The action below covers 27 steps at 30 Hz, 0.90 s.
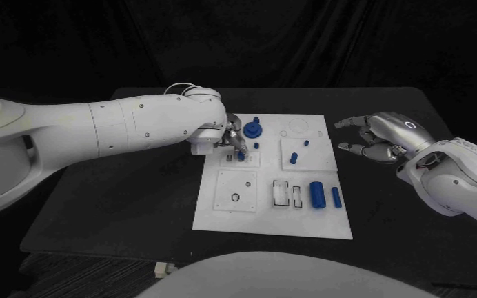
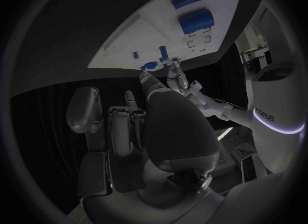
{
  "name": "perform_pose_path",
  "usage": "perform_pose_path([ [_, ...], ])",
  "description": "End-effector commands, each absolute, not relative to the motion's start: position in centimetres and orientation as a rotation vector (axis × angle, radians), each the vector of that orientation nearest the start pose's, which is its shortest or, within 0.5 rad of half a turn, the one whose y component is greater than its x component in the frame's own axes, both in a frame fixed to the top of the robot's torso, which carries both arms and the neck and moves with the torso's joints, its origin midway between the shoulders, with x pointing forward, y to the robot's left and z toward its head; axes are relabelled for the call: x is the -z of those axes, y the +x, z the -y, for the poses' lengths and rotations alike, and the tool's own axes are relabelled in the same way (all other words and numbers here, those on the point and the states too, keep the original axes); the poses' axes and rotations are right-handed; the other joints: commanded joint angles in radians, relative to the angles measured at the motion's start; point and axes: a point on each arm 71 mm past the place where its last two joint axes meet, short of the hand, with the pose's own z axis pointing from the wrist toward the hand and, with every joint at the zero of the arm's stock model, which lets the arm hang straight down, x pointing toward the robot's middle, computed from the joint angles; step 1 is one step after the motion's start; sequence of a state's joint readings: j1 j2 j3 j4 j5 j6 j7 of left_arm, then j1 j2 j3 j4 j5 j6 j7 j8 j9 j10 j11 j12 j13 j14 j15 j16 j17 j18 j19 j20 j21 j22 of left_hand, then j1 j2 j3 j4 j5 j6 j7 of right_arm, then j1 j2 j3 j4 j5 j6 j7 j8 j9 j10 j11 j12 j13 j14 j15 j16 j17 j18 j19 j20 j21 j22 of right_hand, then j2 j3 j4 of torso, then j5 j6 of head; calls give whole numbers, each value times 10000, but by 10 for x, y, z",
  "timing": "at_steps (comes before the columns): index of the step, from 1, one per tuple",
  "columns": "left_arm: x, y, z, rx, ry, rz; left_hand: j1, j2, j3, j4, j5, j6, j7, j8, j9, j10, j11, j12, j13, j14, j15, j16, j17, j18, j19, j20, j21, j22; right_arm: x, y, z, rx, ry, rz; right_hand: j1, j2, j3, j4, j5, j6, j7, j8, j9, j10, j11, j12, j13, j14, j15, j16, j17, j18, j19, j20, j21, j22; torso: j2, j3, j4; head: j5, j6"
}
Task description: Assemble the parts on the task board
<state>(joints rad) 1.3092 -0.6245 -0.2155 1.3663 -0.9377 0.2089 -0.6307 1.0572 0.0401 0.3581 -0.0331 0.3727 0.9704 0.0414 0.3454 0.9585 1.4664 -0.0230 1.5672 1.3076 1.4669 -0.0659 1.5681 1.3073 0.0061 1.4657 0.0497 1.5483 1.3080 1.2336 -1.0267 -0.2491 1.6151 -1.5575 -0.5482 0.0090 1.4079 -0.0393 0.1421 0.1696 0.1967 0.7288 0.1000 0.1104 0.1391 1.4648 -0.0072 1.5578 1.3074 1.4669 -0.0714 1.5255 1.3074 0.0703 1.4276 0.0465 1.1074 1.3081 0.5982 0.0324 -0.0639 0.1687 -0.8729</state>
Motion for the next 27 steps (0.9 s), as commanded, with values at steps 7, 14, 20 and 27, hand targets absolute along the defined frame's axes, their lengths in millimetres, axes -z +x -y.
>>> perform_pose_path([
  [7, 249, 489, -168, 2550, -1370, -25167, -172, 19, 324, -196, 50, 113, -37, -61, 56, 1044, -36, 36, 2632, 1039, -47, 27, 2635, 49, 728, -61, -36, 2312, 219, 435, 261, -5925, -2763, -15661, 50, 48, 11, -2, 24, 77, -32, 63, 3, 860, 68, -82, 2427, 893, 85, -66, 2162, 161, -14, 12, -93, 1481, -4, 3, 2, 95, 3],
  [14, 249, 489, -170, 2500, -1419, -25158, -224, 3, 436, -210, 61, 102, -35, -103, 91, 1044, -38, 36, 2632, 1039, -49, 27, 2635, 51, 724, -64, -41, 2309, 219, 435, 261, -5918, -2766, -15691, 46, 53, 12, 4, 24, 86, -32, 63, 1, 847, 69, -95, 2414, 885, 86, -92, 2139, 167, -23, 12, -123, 1474, -4, 0, -3, 119, 3],
  [20, 249, 489, -170, 2476, -1433, -25159, -248, 1, 538, -233, 63, 88, -29, -146, 112, 1044, -36, 36, 2632, 1039, -49, 27, 2635, 59, 699, -65, -63, 2286, 219, 435, 261, -5903, -2760, -15723, 41, 58, 11, 11, 23, 96, -31, 63, 0, 836, 69, -108, 2401, 884, 87, -96, 2136, 169, -28, 13, -138, 1470, -7, 3, 2, 123, 3],
  [27, 249, 488, -169, 2486, -1416, -25176, -265, -4, 589, -243, 60, 85, -23, -168, 123, 1044, -33, 36, 2632, 1039, -48, 27, 2635, 64, 686, -65, -74, 2273, 219, 435, 262, -5883, -2750, -15754, 41, 58, 11, 11, 23, 96, -31, 63, 0, 836, 69, -108, 2401, 884, 87, -96, 2136, 169, -28, 13, -138, 1470, -6, 6, -1, 192, 3],
])
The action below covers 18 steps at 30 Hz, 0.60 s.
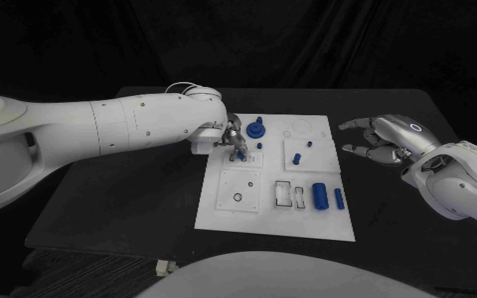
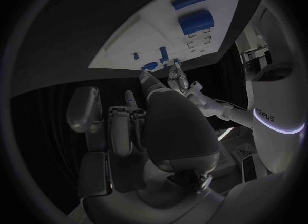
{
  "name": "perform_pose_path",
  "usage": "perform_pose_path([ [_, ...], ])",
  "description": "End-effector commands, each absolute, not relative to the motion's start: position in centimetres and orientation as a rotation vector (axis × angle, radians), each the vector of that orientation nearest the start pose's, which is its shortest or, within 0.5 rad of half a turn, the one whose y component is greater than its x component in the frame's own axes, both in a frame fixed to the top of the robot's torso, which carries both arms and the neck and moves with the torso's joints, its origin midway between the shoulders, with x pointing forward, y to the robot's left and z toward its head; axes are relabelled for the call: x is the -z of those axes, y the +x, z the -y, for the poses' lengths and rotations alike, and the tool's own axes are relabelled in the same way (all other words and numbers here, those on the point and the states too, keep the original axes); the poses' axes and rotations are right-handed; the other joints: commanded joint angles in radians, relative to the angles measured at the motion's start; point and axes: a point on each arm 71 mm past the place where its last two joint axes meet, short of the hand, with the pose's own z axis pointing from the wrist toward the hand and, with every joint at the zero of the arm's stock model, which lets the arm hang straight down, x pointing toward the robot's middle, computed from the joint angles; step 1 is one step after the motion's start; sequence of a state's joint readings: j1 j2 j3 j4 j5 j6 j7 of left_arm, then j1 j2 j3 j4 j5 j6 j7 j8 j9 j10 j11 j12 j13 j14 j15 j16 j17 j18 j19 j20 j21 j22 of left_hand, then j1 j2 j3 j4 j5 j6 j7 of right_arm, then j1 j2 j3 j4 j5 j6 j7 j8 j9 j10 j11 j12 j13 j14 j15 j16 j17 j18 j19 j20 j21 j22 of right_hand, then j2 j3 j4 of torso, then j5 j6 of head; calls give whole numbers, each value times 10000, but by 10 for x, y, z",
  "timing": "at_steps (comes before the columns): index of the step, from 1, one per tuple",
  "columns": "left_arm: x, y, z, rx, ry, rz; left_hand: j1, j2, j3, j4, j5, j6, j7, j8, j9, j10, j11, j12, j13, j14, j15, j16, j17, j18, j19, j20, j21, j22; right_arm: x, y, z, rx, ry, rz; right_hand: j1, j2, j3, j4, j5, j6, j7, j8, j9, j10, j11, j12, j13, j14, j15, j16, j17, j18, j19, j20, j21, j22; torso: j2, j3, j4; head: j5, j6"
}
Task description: Assemble the parts on the task board
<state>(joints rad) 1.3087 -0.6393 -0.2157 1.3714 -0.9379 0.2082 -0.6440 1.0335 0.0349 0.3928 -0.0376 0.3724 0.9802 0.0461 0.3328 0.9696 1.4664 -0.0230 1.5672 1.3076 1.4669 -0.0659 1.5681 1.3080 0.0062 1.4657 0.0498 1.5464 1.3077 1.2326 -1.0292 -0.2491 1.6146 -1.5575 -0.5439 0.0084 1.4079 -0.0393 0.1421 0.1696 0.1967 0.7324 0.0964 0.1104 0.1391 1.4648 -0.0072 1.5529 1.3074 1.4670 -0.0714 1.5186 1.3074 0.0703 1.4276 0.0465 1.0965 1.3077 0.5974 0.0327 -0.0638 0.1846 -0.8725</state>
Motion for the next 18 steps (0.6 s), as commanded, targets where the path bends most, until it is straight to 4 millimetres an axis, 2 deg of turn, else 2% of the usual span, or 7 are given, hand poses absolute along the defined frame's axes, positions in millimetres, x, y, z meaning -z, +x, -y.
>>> perform_pose_path([
  [1, 249, 488, -169, 2494, -1412, -25176, -29, 49, 241, -198, 64, -13, -71, -42, 11, 1044, -33, 36, 2632, 1039, -48, 27, 2628, 63, 686, -65, -56, 2275, 219, 435, 262, -5885, -2752, -15755, 41, 58, 11, 11, 23, 60, 4, 63, 0, 836, 69, -59, 2401, 884, 87, -27, 2136, 169, -28, 13, -30, 1473, 2, 2, -9, 41, -2],
  [5, 250, 487, -168, 2546, -1416, -25157, -61, 36, 287, -201, 48, -27, -61, -76, 18, 1044, -26, 36, 2632, 1039, -45, 27, 2628, 65, 679, -64, -63, 2269, 219, 435, 261, -5903, -2760, -15751, 28, 68, 9, 29, 21, 82, 5, 63, -3, 813, 70, -85, 2376, 878, 88, -50, 2116, 172, -35, 14, -53, 1468, -1, 1, -19, 61, -2],
  [18, 254, 485, -163, 2717, -1374, -25180, -98, 40, 405, -222, 56, 10, -60, -108, 49, 1044, -22, 36, 2632, 1039, -39, 27, 2628, 73, 656, -60, -84, 2248, 219, 434, 261, -5900, -2756, -15767, 24, 70, 7, 36, 21, 91, 5, 61, -6, 794, 70, -106, 2355, 869, 88, -82, 2087, 179, -46, 14, -91, 1459, -4, 18, 19, 106, -2],
])
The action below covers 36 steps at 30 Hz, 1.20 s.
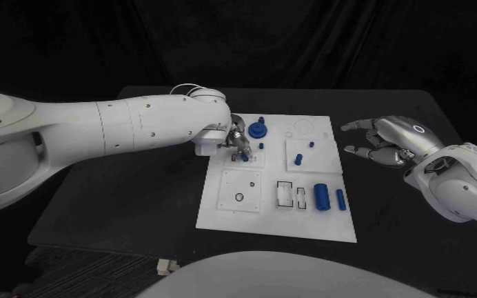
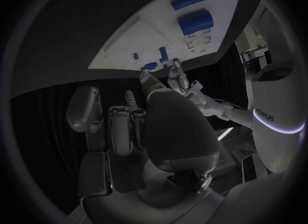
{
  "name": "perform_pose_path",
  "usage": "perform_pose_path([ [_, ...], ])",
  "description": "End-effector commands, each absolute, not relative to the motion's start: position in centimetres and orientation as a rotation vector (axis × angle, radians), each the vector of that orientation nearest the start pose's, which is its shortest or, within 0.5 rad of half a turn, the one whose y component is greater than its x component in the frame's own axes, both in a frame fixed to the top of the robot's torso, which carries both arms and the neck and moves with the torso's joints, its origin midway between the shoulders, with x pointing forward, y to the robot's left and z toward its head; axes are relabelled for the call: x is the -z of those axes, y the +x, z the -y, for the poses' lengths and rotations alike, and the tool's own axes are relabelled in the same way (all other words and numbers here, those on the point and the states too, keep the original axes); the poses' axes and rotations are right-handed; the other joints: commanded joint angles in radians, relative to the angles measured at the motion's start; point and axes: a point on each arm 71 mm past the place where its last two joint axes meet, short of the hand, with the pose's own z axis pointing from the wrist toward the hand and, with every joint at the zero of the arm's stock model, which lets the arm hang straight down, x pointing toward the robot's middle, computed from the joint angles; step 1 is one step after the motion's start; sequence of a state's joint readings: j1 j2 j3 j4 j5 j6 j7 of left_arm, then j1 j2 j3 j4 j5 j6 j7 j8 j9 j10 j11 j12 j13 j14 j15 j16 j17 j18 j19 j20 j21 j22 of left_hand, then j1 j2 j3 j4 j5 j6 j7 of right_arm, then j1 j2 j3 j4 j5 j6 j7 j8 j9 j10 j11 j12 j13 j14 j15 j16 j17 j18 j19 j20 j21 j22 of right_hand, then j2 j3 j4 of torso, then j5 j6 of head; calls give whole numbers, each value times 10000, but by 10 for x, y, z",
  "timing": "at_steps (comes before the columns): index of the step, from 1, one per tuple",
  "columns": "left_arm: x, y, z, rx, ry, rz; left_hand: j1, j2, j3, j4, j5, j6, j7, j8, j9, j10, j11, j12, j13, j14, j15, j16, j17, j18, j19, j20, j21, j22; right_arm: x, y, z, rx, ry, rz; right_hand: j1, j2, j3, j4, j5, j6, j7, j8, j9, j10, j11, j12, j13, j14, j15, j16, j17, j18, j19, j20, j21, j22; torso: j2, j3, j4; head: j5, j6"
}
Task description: Assemble the parts on the task board
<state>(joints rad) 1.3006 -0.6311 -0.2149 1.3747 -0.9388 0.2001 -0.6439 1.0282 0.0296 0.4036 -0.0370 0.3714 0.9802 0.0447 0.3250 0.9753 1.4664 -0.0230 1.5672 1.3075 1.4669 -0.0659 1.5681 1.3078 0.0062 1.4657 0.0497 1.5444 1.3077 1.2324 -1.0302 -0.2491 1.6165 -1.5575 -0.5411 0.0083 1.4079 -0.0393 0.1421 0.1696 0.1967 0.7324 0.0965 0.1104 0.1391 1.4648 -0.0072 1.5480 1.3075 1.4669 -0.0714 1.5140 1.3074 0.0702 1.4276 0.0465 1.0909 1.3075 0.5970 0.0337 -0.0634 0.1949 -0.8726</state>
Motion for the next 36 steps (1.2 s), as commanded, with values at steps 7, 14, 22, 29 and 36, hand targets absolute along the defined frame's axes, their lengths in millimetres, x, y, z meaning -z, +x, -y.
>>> perform_pose_path([
  [7, 255, 484, -162, 2764, -1414, -25160, -69, 102, 360, -231, 72, 36, -43, -41, 13, 1044, -21, 36, 2633, 1039, -38, 27, 2630, 80, 637, -59, -80, 2232, 219, 434, 262, -5886, -2749, -15777, 23, 70, 6, 37, 21, 94, 5, 61, -7, 778, 70, -74, 2338, 865, 88, -52, 2073, 185, -55, 14, -64, 1453, -4, 1, 23, -23, 0],
  [14, 257, 482, -161, 2766, -1356, -25232, -75, 107, 380, -232, 71, 43, -43, -44, 20, 1044, -21, 36, 2633, 1039, -37, 27, 2630, 82, 631, -58, -85, 2226, 220, 434, 262, -5851, -2732, -15815, 21, 71, 5, 41, 20, 97, 6, 60, -8, 772, 70, -81, 2331, 861, 88, -66, 2059, 187, -59, 14, -79, 1449, -9, 5, 25, -37, 0],
  [22, 258, 482, -163, 2636, -1298, -25378, -431, 19, 399, -71, -1072, 139, -41, -254, 139, 1044, -12, 36, 2633, 1039, -30, 27, 2630, 108, 553, -36, -166, 2157, 222, 434, 262, -5846, -2733, -15868, 18, 71, 4, 44, 20, 100, 6, 58, -10, 757, 70, -97, 2316, 857, 88, -80, 2048, 192, -67, 15, -106, 1443, -10, 3, -2, 13, 0],
  [29, 260, 480, -165, 2514, -1262, -25496, -963, -103, -332, 554, -2071, 274, 19, -569, 191, 1044, 47, 36, 2633, 1039, 20, 27, 2630, 140, 462, -2, -267, 2078, 224, 434, 263, -5836, -2721, -15916, 16, 70, 2, 47, 19, 104, 6, 57, -12, 746, 70, -110, 2303, 855, 88, -87, 2041, 195, -72, 15, -123, 1439, -14, 10, -9, 14, 0],
  [36, 260, 480, -166, 2468, -1229, -25557, -1034, -130, -493, 663, -2156, 305, 29, -620, 213, 1044, 57, 36, 2633, 1039, 28, 27, 2630, 148, 440, 3, -292, 2059, 224, 434, 263, -5830, -2717, -15919, 14, 70, 0, 51, 20, 111, 6, 56, -13, 739, 70, -119, 2295, 853, 87, -93, 2037, 198, -77, 15, -141, 1434, -15, 9, -10, 31, 0],
])
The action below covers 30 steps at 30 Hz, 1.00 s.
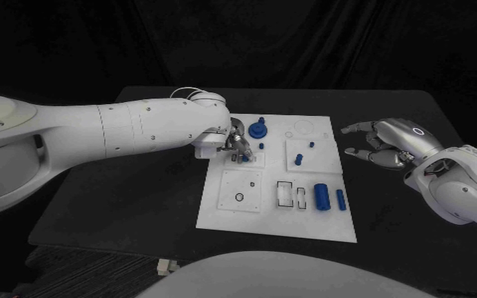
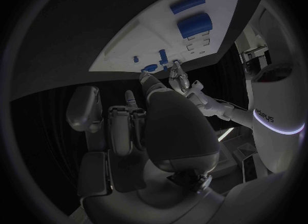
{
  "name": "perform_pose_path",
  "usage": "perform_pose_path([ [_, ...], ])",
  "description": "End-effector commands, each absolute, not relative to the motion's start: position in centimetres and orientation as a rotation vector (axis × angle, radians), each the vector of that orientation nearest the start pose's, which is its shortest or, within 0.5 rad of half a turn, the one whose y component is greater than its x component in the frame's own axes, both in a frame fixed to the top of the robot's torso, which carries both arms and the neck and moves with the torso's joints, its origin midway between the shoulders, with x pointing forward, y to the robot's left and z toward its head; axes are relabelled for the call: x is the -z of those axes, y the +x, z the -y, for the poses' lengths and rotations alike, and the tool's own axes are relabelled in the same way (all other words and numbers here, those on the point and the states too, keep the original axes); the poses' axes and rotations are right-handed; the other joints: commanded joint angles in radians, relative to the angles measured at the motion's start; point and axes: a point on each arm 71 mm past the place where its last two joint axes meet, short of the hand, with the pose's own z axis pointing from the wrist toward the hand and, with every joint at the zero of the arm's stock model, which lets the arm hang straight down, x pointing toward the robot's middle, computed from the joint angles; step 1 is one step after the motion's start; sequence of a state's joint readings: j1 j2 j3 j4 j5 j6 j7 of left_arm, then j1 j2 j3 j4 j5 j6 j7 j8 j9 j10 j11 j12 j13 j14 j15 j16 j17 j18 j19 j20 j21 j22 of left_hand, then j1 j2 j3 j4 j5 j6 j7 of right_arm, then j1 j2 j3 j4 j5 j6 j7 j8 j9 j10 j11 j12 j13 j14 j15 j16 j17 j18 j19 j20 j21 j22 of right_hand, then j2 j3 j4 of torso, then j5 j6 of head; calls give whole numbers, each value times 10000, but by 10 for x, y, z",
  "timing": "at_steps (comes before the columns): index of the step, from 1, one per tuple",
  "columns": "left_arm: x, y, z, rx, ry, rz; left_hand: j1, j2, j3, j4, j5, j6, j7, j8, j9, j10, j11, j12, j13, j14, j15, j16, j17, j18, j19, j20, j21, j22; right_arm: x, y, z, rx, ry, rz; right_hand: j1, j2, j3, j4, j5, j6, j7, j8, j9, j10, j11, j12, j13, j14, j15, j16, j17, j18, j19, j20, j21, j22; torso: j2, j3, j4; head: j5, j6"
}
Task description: Assemble the parts on the task board
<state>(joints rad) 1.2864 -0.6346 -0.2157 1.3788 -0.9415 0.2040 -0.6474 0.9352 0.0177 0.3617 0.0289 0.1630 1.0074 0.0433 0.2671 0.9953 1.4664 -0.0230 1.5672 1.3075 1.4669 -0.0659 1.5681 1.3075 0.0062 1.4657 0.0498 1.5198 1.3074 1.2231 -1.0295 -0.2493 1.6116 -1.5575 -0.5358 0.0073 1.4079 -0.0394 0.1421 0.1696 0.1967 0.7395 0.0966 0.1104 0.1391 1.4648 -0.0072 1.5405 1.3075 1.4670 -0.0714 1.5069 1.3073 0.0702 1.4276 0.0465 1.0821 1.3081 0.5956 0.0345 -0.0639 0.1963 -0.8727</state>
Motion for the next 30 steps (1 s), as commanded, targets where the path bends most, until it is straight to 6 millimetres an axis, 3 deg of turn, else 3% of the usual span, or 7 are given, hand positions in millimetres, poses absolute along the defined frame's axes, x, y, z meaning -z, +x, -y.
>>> perform_pose_path([
  [1, 260, 480, -166, 2464, -1226, -25563, -110, -18, -98, 16, -90, 39, 43, -45, 20, 1044, 58, 36, 2633, 1039, 29, 27, 2633, 146, 445, 4, -43, 2066, 224, 434, 263, -5829, -2716, -15920, 14, 70, 0, 51, 20, 40, 5, 57, -13, 739, 70, -44, 2295, 853, 87, -22, 2037, 198, -77, 15, -54, 1428, -1, 1, -3, 15, 1],
  [10, 261, 480, -166, 2437, -1290, -25531, -216, -11, -557, 318, -520, 168, 29, -24, 285, 1044, 51, 36, 2633, 1039, 29, 27, 2633, 142, 464, 12, -39, 2089, 225, 434, 263, -5815, -2713, -15921, 4, 69, -5, 62, 19, 55, 6, 54, -17, 734, 70, -50, 2288, 849, 87, -38, 2023, 198, -78, 15, -59, 1426, 3, -5, 3, 34, 1],
  [17, 261, 481, -168, 2426, -1394, -25463, -623, 131, -1238, 989, -977, 143, 28, 6, 759, 1044, 53, 36, 2633, 1039, 28, 27, 2633, 141, 475, 10, -48, 2106, 225, 434, 264, -5807, -2713, -15928, 4, 69, -5, 62, 19, 55, 6, 54, -17, 734, 70, -50, 2288, 849, 87, -38, 2023, 198, -78, 15, -59, 1426, 8, -6, 4, 14, 1],
  [23, 260, 482, -169, 2487, -1498, -25353, -675, 195, -1364, 1137, -1040, 135, 29, -15, 842, 1044, 58, 36, 2633, 1039, 29, 27, 2633, 138, 483, 11, -44, 2116, 225, 434, 264, -5794, -2707, -15943, -6, 73, -8, 75, 20, 64, 8, 51, -21, 727, 70, -60, 2279, 849, 87, -38, 2024, 200, -81, 15, -73, 1423, 8, -4, 15, 9, 1],
  [30, 260, 484, -169, 2500, -1546, -25306, -920, 240, -1835, 1610, -1136, 328, -11, 41, 1075, 1044, 27, 36, 2633, 1039, 10, 27, 2633, 136, 496, -4, -43, 2134, 225, 434, 264, -5780, -2698, -15956, -6, 73, -8, 75, 20, 64, 8, 51, -21, 727, 70, -60, 2279, 849, 87, -38, 2024, 200, -81, 15, -73, 1423, 9, -7, 14, -1, 1],
])
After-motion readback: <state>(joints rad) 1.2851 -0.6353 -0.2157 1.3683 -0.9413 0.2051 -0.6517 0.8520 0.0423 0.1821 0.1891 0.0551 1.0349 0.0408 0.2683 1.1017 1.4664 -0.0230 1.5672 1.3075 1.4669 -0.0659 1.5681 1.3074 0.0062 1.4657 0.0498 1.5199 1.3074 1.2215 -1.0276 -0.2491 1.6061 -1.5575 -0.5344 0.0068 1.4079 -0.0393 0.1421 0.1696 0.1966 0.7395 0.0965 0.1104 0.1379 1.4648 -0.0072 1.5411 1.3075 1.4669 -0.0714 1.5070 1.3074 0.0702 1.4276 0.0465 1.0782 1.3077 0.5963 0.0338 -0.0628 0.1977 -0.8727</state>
